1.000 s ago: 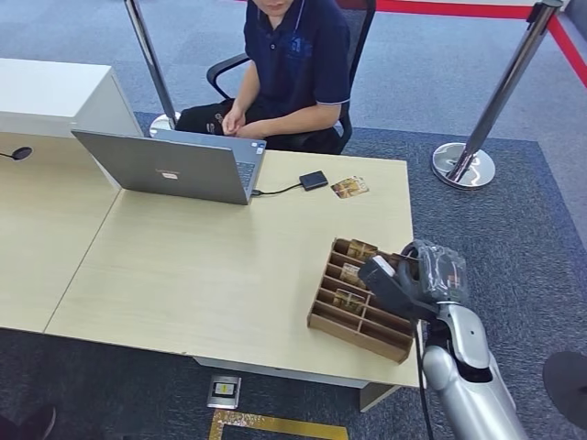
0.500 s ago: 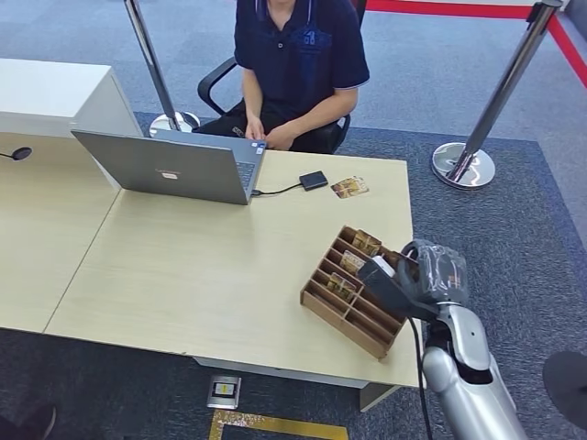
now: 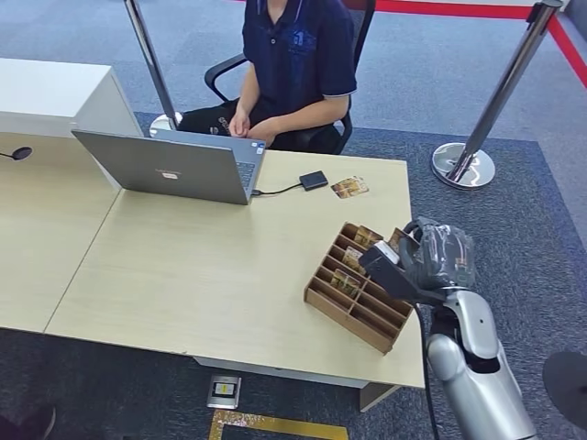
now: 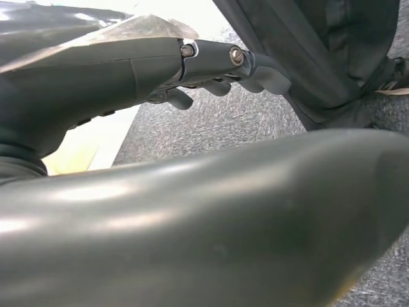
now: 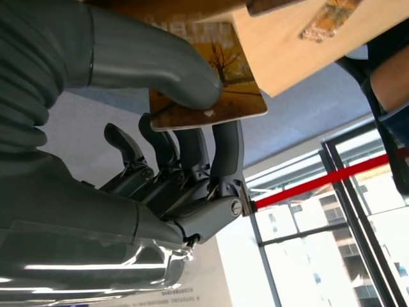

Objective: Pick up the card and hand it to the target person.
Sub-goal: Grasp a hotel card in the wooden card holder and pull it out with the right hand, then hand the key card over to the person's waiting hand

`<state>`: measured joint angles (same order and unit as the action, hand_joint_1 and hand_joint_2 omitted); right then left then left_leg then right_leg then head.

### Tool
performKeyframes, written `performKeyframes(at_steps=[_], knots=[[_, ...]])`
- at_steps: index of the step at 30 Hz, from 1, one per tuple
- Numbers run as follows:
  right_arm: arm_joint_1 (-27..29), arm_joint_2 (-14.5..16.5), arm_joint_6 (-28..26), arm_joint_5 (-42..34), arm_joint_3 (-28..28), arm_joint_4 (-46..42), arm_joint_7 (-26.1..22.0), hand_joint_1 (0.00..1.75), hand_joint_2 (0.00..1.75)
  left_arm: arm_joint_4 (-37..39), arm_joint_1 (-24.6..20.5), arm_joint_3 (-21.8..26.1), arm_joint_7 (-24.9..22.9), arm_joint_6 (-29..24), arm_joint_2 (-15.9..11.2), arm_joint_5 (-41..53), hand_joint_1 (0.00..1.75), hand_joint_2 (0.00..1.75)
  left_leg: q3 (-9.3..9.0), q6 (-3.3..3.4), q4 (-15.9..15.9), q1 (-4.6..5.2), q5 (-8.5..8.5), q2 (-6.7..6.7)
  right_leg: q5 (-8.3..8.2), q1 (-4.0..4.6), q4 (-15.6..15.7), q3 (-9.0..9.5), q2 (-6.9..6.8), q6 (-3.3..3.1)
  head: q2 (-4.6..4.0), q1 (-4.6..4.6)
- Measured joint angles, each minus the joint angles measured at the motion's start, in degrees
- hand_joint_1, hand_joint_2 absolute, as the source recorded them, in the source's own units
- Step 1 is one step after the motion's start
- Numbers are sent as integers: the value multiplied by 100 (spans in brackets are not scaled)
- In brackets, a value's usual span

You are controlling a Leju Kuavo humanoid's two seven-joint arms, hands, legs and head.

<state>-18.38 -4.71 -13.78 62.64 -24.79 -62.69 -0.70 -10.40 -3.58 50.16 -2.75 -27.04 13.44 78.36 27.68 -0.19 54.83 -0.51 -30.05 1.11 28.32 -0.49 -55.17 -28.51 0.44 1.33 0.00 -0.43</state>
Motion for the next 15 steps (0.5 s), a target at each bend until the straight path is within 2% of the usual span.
performKeyframes(at_steps=[7, 15], knots=[[-387, 136, 78, -56, -156, -44, -99, 154, 175, 2, -3, 0, 0, -4, 1, 15, 0, 0, 1, 0, 0, 0, 1, -1, 0, 0, -4, 0, 0, -1, 0, 1], [-1286, 766, 289, -87, -495, 386, 10, 154, 175, 2, -30, -2, 10, -4, 3, 102, 0, 0, 1, -3, 0, -2, 7, -12, -3, 1, -11, -6, 0, -5, 0, 0]])
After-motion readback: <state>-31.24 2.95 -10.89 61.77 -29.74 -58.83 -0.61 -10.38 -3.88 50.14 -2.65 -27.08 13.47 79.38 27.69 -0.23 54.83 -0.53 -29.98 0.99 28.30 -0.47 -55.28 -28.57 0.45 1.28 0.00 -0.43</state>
